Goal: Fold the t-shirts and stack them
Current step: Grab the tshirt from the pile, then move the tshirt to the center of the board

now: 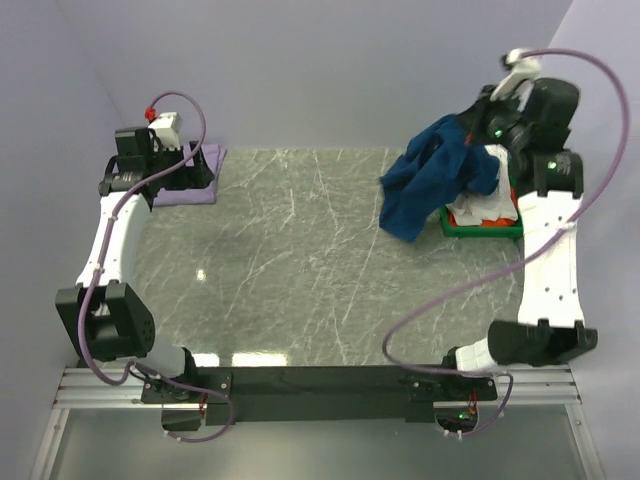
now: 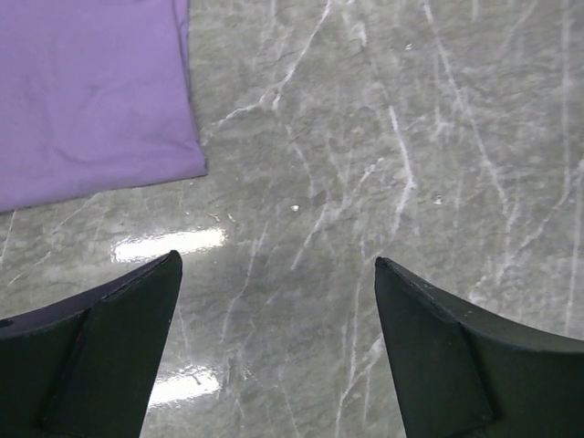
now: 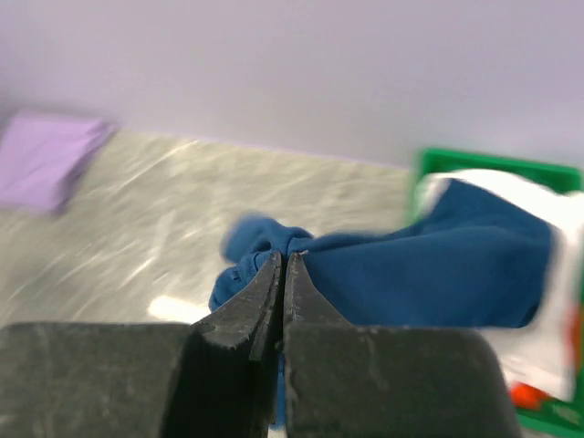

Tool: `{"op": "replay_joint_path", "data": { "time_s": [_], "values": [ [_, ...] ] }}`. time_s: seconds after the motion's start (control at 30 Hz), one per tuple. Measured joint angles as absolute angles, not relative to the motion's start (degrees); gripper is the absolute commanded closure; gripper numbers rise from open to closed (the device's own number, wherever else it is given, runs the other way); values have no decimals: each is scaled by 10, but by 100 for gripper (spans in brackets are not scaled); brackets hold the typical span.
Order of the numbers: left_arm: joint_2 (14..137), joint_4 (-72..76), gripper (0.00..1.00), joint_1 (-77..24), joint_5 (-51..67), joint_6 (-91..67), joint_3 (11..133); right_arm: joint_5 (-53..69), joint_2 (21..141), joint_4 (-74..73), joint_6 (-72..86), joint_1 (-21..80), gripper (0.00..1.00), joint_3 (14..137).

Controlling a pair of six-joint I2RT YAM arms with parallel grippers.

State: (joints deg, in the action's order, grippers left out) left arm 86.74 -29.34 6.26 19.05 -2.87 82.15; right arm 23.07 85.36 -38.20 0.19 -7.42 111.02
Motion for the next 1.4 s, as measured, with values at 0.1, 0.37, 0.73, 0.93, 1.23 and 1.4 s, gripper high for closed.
{"op": "replay_joint_path", "data": {
  "time_s": [0.1,0.37,0.73,0.93,1.23,1.4],
  "values": [
    [842,-288,7,63,209,-32,808,235,801,-369,2,-2,100,1044],
    [756,-270,5,65,265,-27,734,236,791,-324,23,202,100,849],
    [710,-240,5,72,308,-58,649,254,1030,-240,119,384,100,974],
    [709,-231,4,119,306,-85,656,251,1106,-221,156,436,30,1091],
    [746,-275,1,123,304,-24,683,224,1101,-347,-24,291,42,1075],
    [807,-361,11,102,323,92,692,191,1091,-434,-125,193,47,959]
  ]
}}
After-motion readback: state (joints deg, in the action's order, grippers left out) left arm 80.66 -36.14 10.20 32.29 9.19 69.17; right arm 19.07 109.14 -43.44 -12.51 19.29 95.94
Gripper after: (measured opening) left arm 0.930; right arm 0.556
